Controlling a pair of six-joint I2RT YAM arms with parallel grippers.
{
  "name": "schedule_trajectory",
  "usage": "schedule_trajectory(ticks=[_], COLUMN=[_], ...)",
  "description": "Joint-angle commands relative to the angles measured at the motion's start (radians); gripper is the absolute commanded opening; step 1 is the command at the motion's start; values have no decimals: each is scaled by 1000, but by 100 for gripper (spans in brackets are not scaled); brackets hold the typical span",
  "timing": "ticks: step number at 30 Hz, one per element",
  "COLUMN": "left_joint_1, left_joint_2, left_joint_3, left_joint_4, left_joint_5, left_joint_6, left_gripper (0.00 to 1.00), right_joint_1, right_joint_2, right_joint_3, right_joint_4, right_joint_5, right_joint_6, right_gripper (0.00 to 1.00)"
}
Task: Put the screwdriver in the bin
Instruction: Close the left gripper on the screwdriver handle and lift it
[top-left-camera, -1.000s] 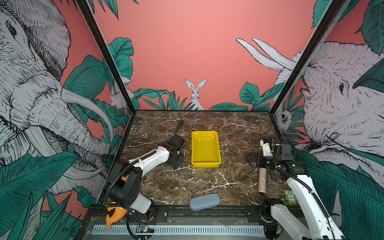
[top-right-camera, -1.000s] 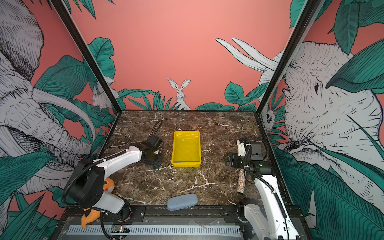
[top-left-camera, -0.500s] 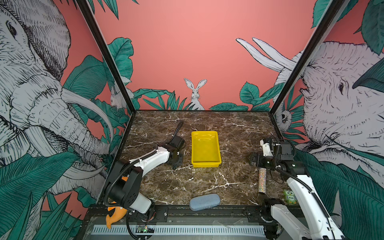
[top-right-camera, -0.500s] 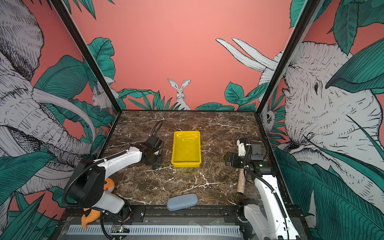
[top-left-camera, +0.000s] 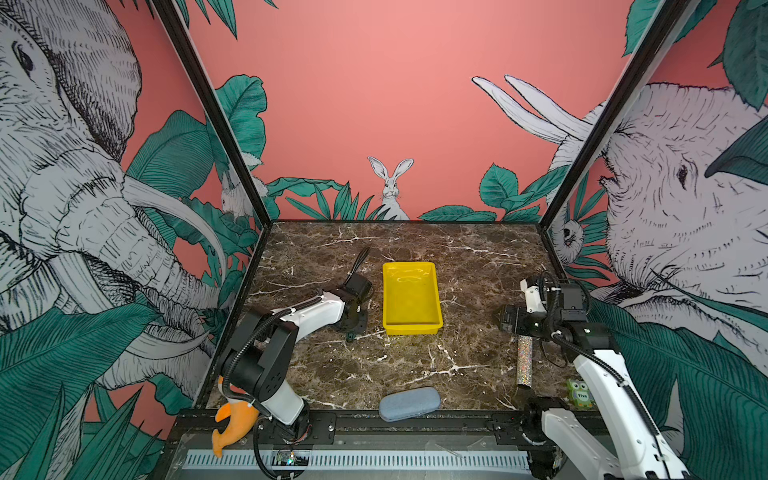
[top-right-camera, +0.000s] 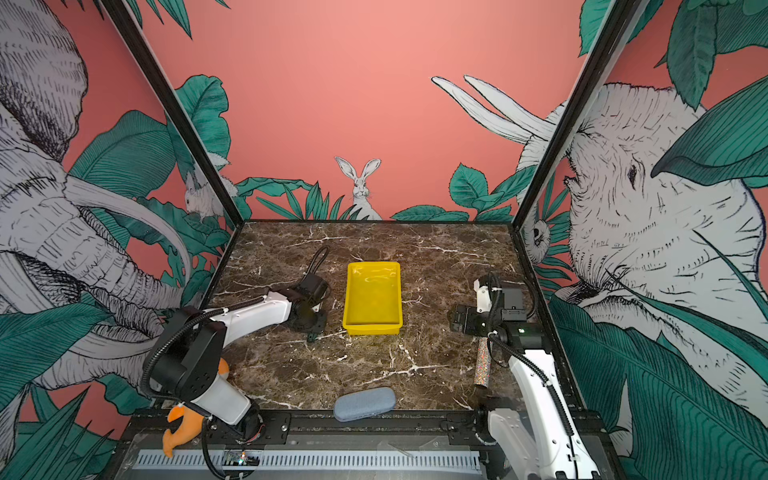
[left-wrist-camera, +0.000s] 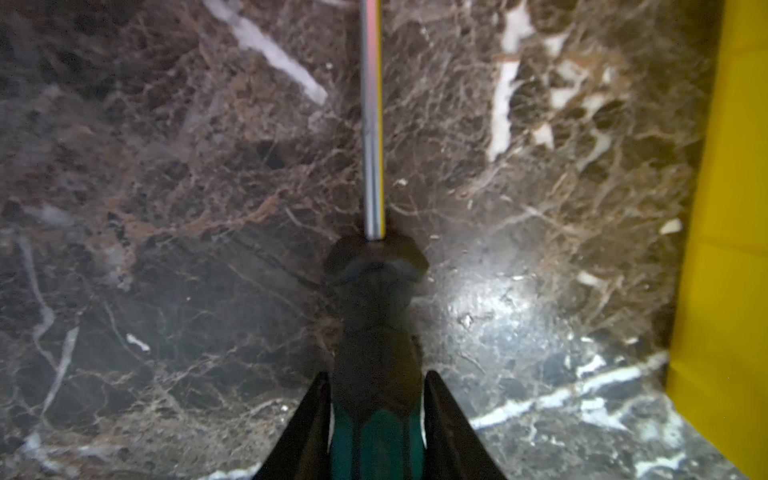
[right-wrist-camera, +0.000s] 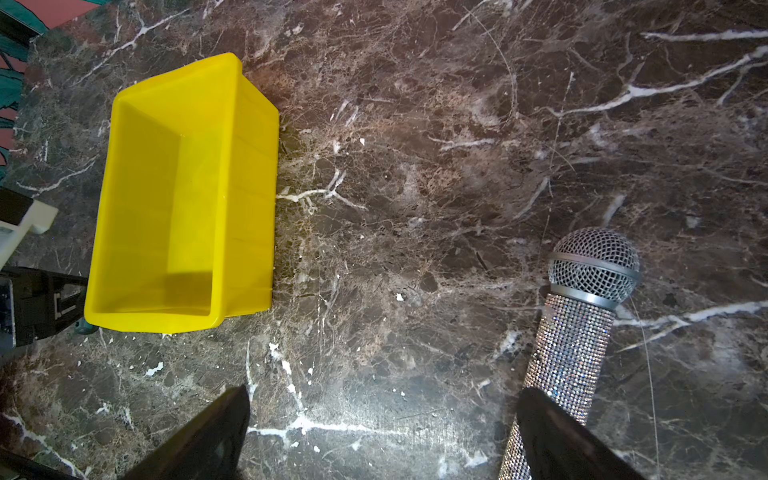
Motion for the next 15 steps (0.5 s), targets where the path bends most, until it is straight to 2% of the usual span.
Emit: schedule_trajectory(ticks=[1,5,8,10,15], left_joint_1=[-5,-5,-5,-5,-6], left_joint_2=[24,43,54,59,63], left_joint_3=[8,23,36,42,48], left_joint_4=[19,29,29,30,28], left_joint_5=[-13,-19,-28,-33,-40], left_joint_6=[-8,-12,-8,-7,-2], left_gripper=[44,54,56,56,45], right_joint_1=[-1,0,-1,0,-1], right_joint_2=[-1,0,2,4,9], right_joint_3=[-6,-6,-7,-6,-6], right_joint_4=[-7,-8,-7,-7,-7], right_joint_5=[6,6,6,7,10], right_joint_6=[7,7,7,7,6], right_gripper=[100,100,100,99,100])
